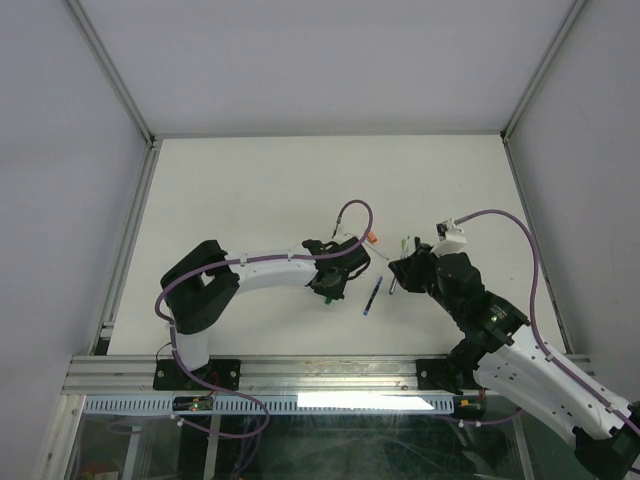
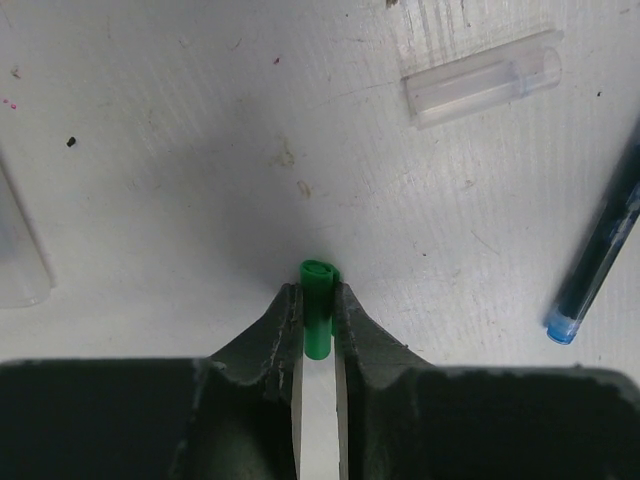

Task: Insert the pens into the pen caps
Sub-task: Insert the pen cap onto the pen.

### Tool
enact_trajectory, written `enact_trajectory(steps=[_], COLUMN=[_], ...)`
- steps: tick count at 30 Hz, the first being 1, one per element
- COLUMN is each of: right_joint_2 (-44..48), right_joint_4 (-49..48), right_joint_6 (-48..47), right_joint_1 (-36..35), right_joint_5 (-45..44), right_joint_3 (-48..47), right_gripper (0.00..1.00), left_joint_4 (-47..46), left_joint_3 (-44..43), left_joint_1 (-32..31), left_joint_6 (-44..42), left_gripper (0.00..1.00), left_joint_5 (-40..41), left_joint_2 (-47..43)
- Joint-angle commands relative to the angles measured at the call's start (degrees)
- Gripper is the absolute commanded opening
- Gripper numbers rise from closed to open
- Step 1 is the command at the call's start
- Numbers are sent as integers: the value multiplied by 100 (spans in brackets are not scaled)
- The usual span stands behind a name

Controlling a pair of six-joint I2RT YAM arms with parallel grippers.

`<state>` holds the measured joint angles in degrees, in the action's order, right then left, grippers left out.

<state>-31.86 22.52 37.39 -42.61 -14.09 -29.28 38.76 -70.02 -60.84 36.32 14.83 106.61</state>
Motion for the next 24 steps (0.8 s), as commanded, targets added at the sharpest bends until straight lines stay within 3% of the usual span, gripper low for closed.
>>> enact_trajectory(steps=[1,4,12,24], right_joint_2=[79,83,82,-192], right_joint_4=[-275,-271,-237,-423], right_joint_6=[-13,-4,3,6], right_joint_1=[-2,-4,-8,-2], right_joint_5=[-72,-85,-121,101], right_joint_3=[-59,-36,-37,23], right_gripper=[0,0,0,0], left_joint_4=[18,-54,-707,-1059], left_joint_3=[-25,-18,409,578], left_joint_1=[-68,-24,581,701], left_joint_6=[25,-10,-83,-107], left_gripper=[5,0,0,0], left_joint_5=[-97,-162,-1095,-708], left_joint_2=[205,118,-216,-790])
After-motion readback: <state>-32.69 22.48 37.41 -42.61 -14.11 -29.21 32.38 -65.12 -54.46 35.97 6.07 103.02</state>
